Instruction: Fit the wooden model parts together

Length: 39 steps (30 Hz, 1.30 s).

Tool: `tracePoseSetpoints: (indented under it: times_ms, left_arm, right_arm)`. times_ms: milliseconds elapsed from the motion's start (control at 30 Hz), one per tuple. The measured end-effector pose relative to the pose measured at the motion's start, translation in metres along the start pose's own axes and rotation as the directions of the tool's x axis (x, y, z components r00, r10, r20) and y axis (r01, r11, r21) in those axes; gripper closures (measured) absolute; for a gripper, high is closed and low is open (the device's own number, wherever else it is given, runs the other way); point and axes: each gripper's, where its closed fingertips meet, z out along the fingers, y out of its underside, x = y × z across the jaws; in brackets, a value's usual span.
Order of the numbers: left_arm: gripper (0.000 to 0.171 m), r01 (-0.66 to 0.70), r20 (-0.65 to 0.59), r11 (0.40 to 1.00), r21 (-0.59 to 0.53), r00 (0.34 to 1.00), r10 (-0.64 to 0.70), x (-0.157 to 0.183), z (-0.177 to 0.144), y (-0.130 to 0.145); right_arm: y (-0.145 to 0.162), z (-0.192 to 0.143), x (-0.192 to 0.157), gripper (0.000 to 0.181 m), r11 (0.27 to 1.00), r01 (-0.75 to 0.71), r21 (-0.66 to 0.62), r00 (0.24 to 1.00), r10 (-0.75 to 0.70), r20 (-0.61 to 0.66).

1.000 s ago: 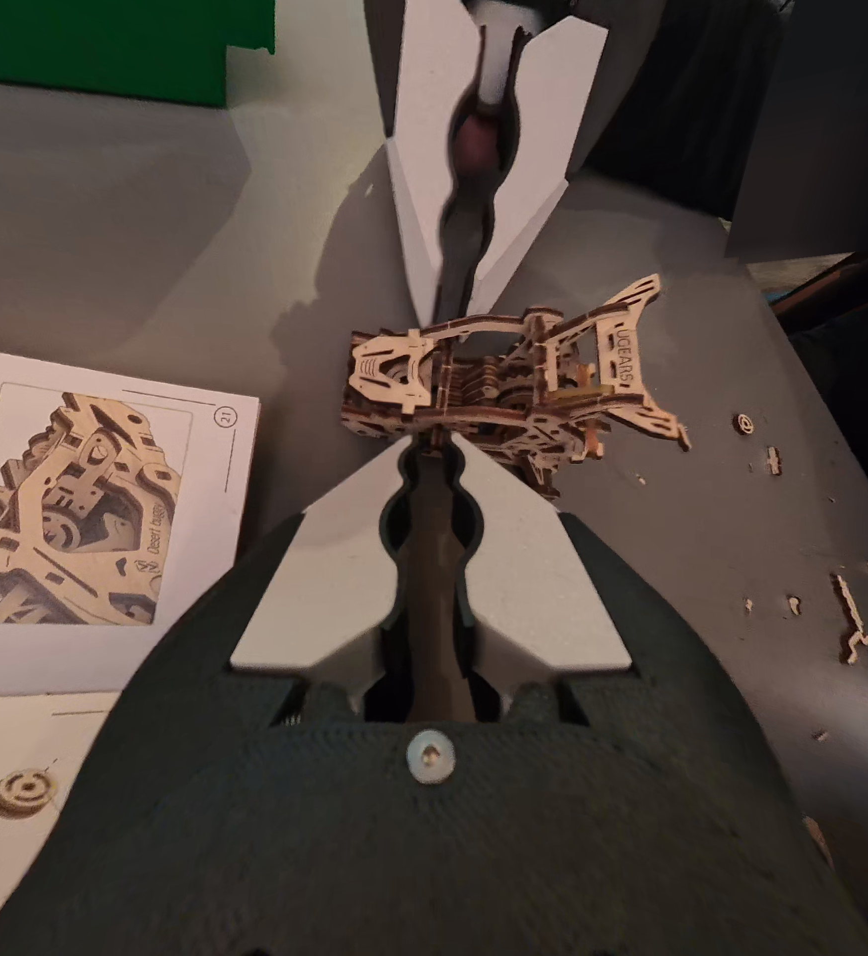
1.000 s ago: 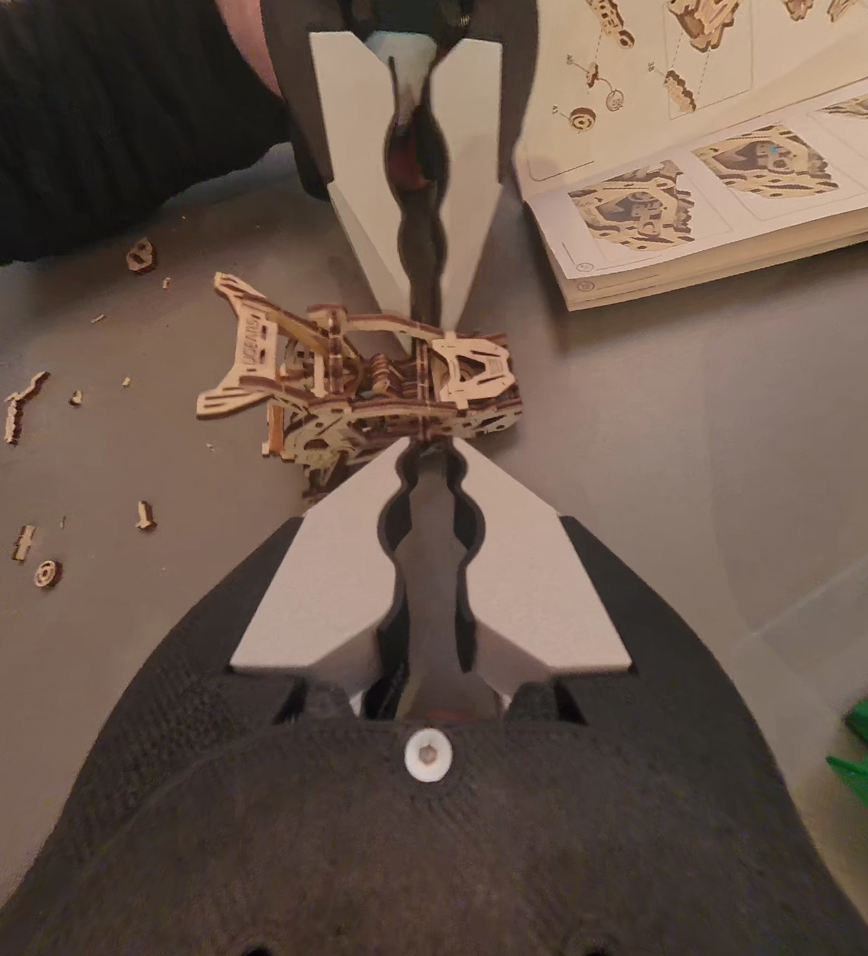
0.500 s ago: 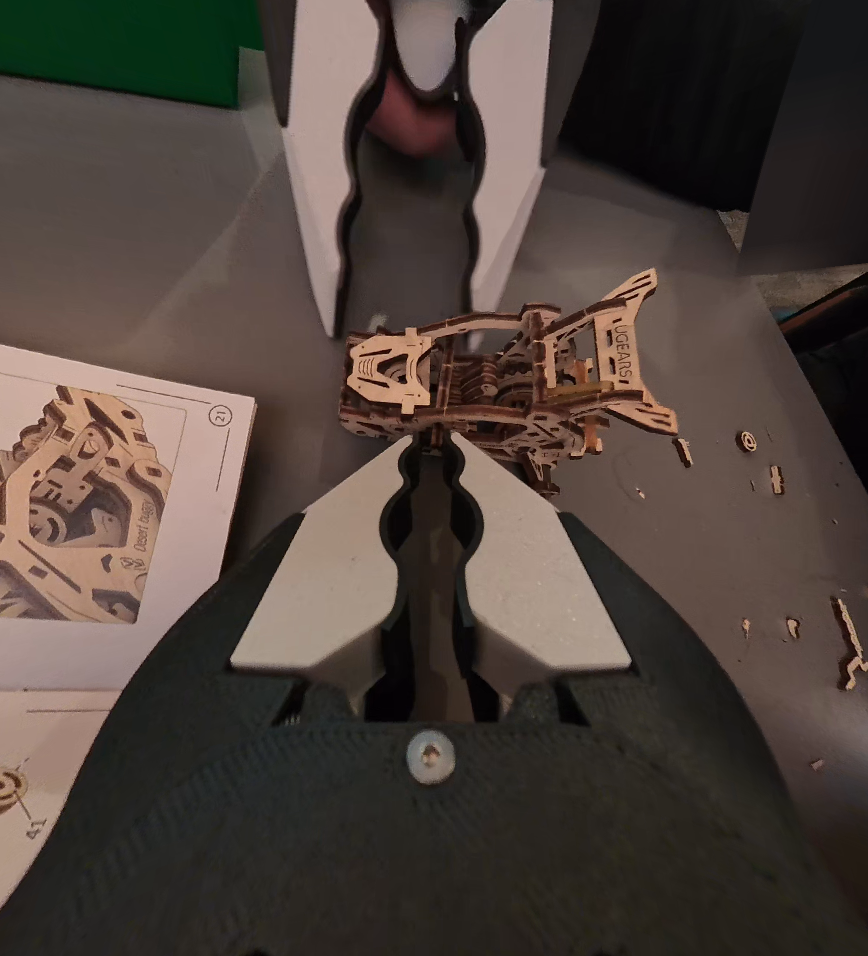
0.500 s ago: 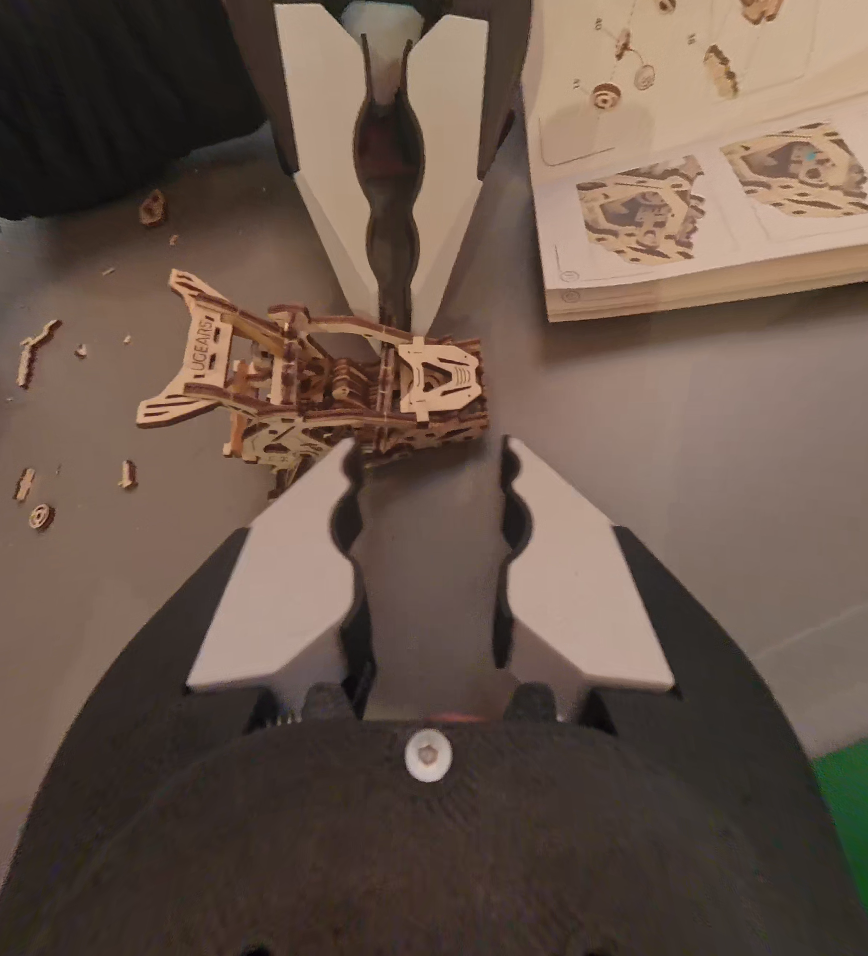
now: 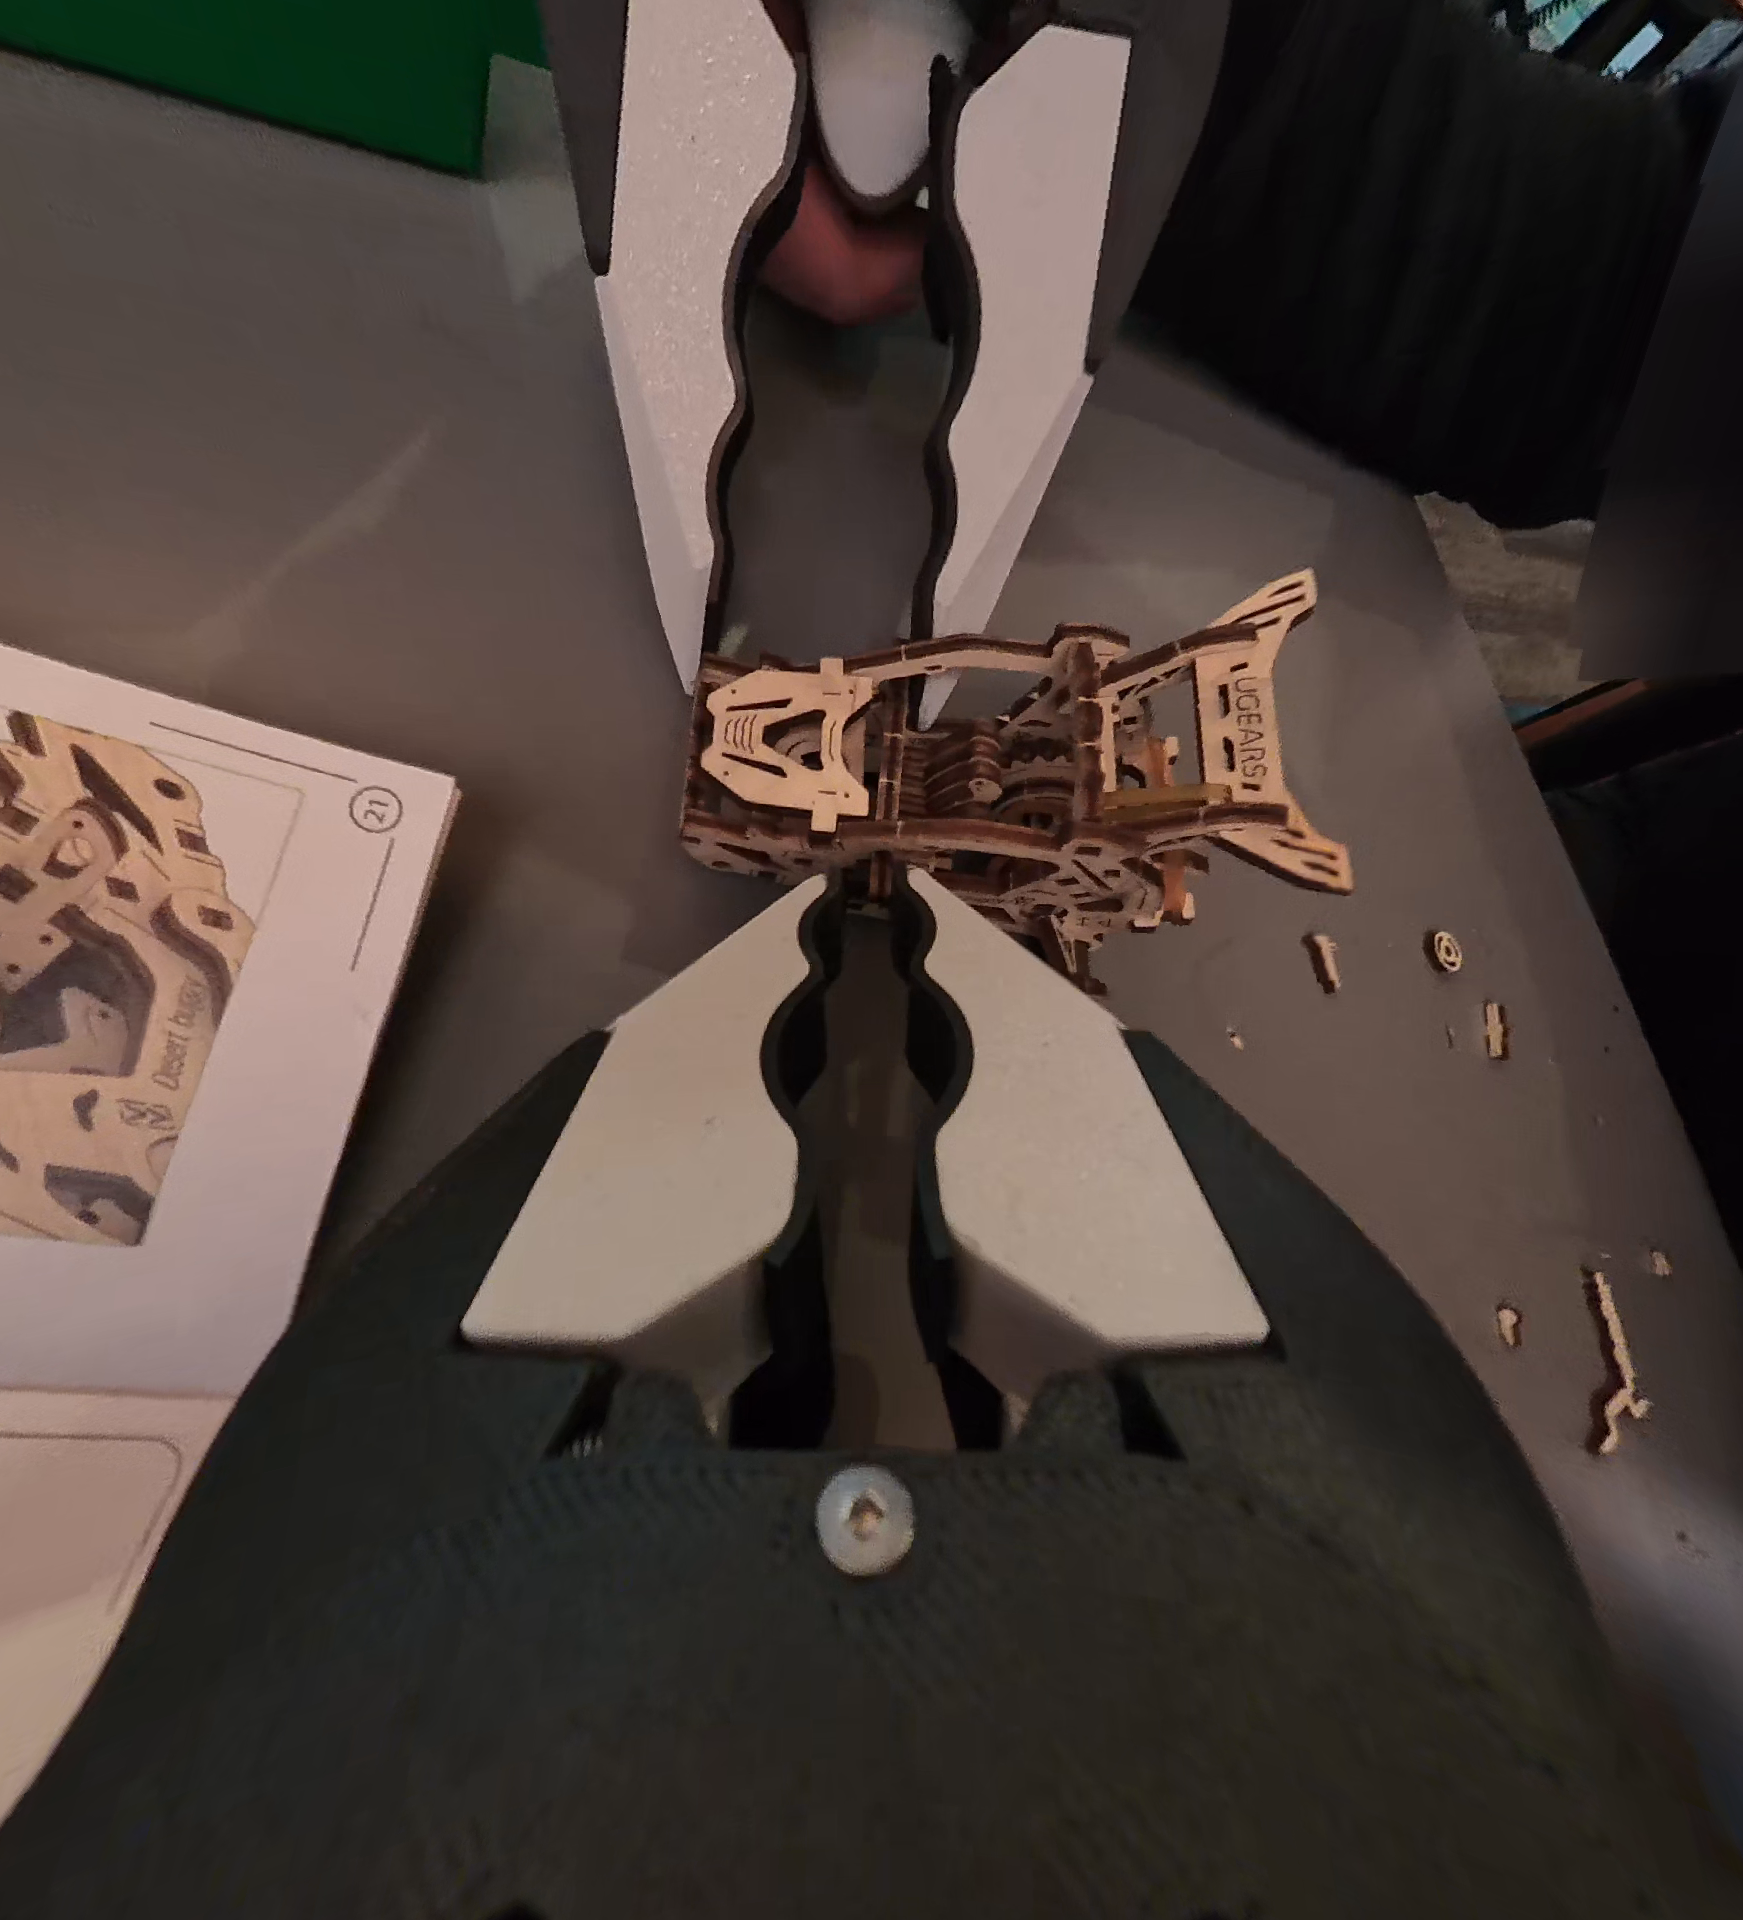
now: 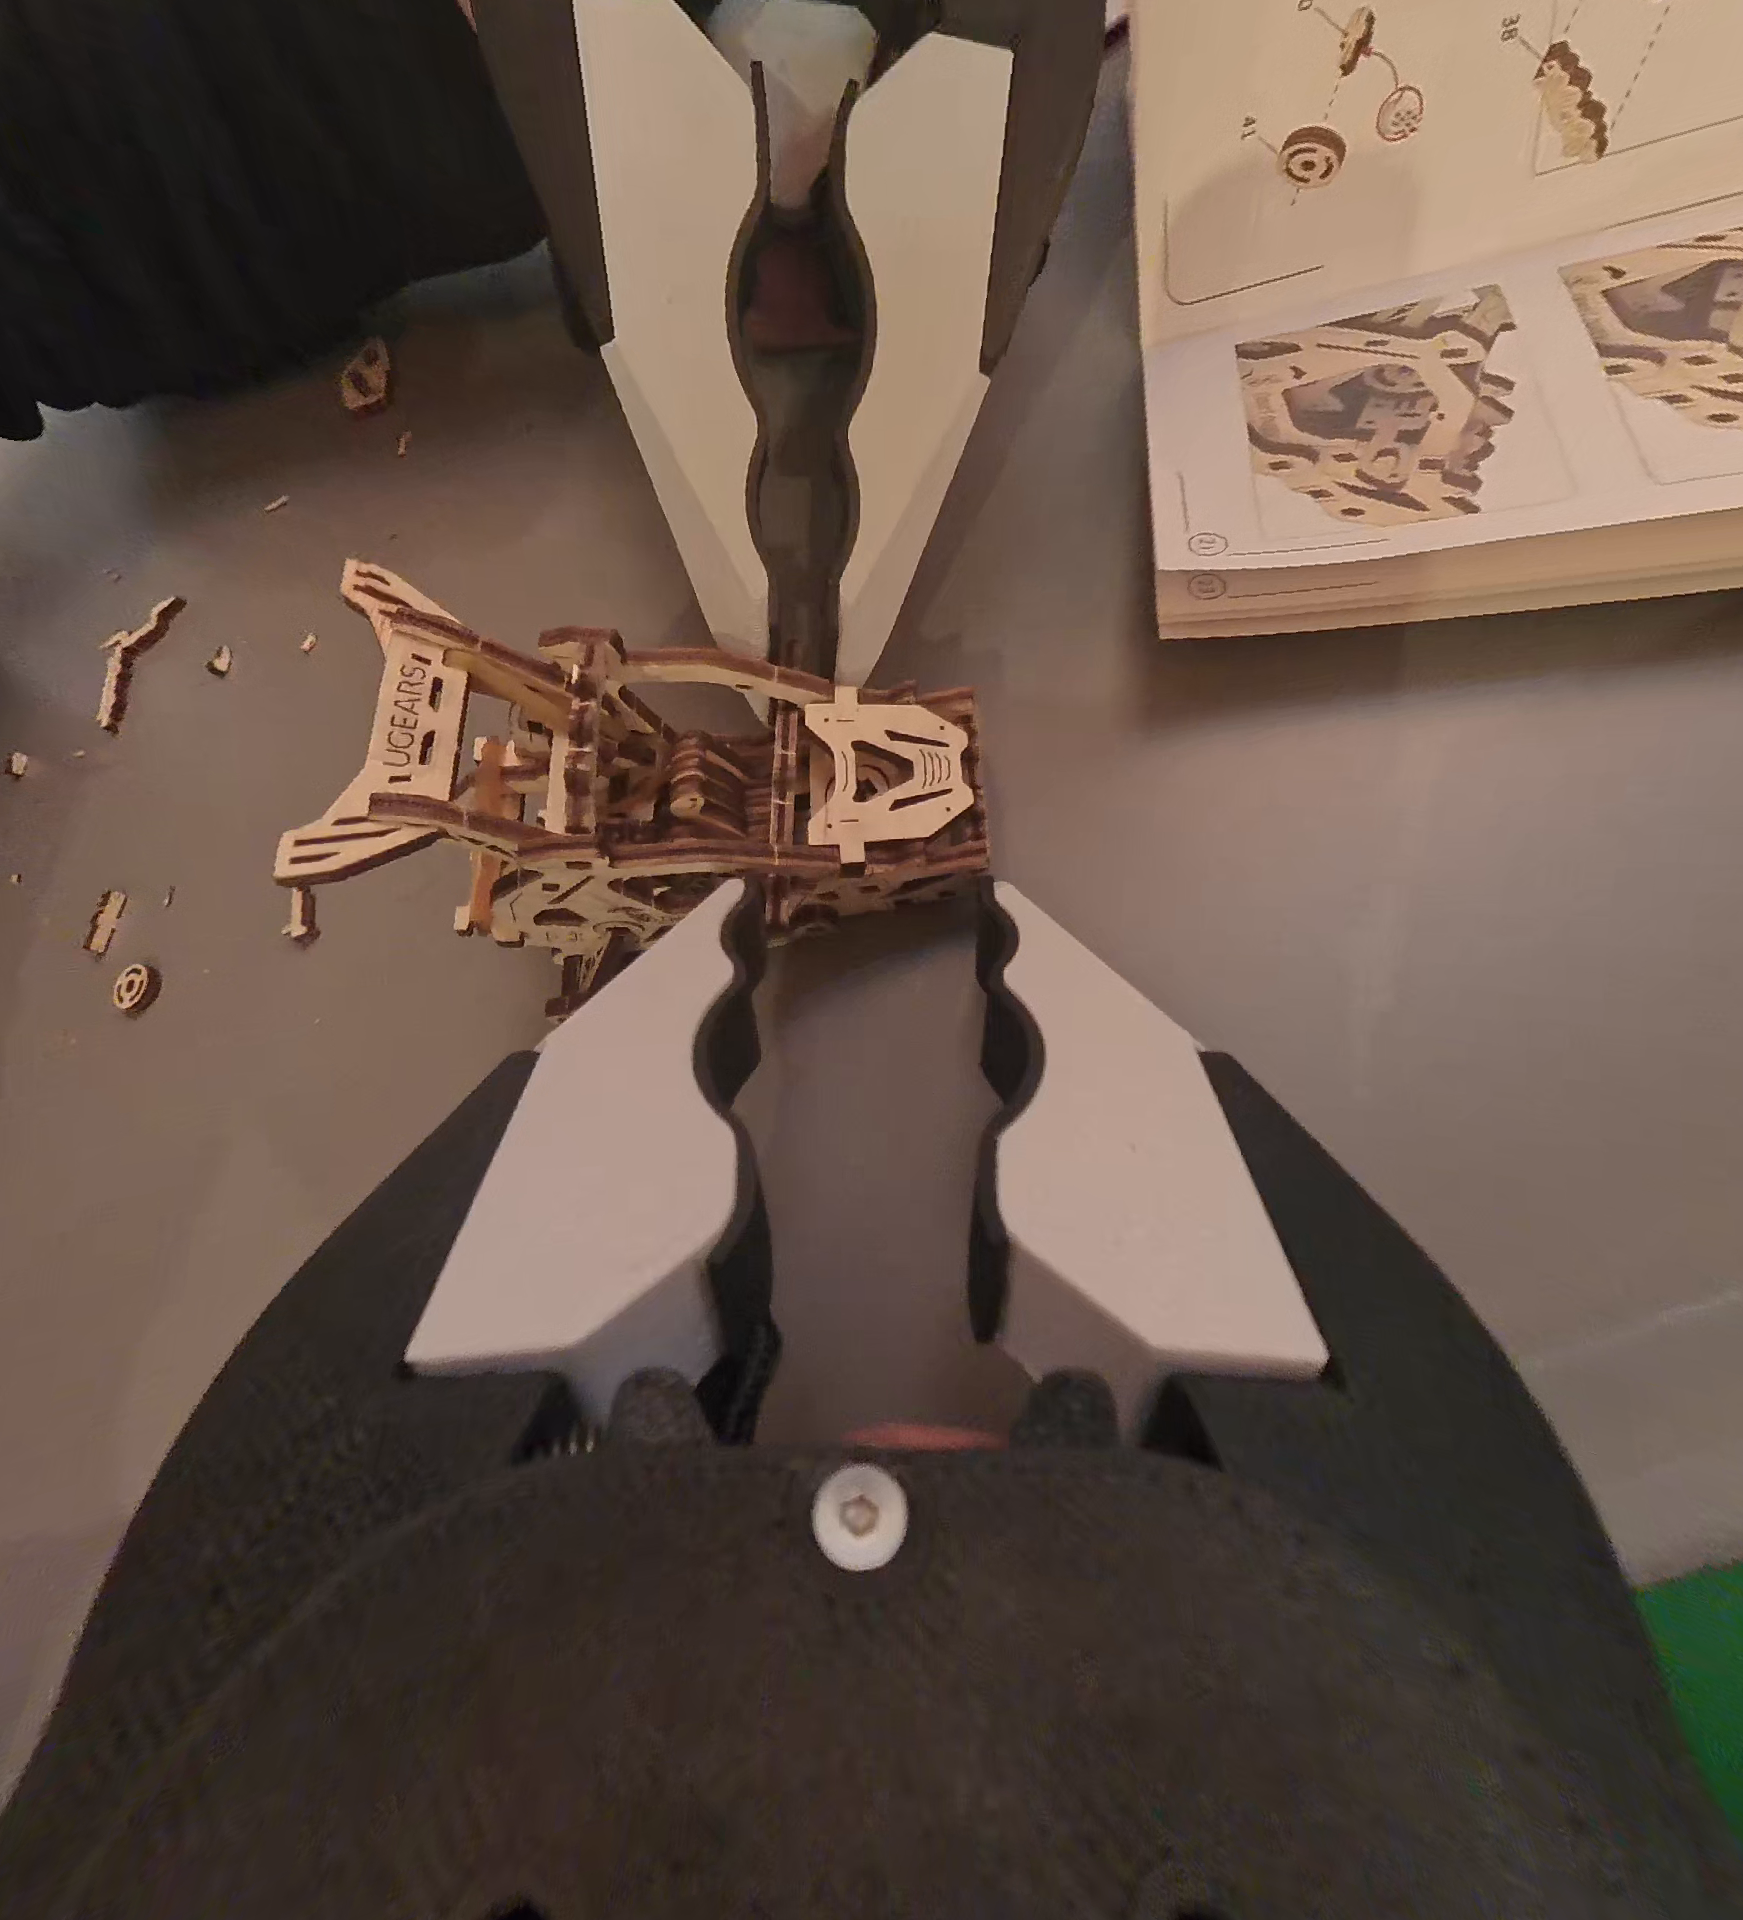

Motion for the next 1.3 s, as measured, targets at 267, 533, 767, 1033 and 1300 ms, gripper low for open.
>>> tracePoseSetpoints:
  times_ms: [267, 533, 767, 1033, 1300]
  left_arm:
    - [0.165, 0.096, 0.074, 0.992, 0.084, 0.992, -0.102, 0.005, -0.001, 0.0]
    - [0.161, 0.086, 0.164, 0.989, 0.12, 0.981, -0.106, 0.011, -0.005, 0.007]
    - [0.171, 0.042, 0.186, 0.995, 0.092, 0.981, -0.058, 0.016, 0.001, 0.008]
    - [0.171, 0.043, 0.191, 0.995, 0.092, 0.98, -0.06, 0.018, 0.004, 0.008]
    - [0.171, 0.1, 0.18, 0.99, 0.102, 0.977, -0.117, 0.016, 0.004, 0.009]
  right_arm:
    - [0.0, -0.001, -0.004, 0.146, 1.0, 0.027, 0.008, 1.0, -0.027, 0.006]
    - [0.0, 0.0, -0.008, 0.146, 0.999, 0.052, 0.01, 0.999, -0.052, 0.015]
    - [0.001, 0.001, -0.012, 0.146, 0.998, 0.056, 0.004, 0.998, -0.056, 0.023]
    - [0.002, 0.002, -0.012, 0.145, 0.999, 0.052, -0.004, 0.998, -0.052, 0.021]
    - [0.003, 0.002, -0.012, 0.146, 0.999, 0.051, -0.009, 0.999, -0.051, 0.019]
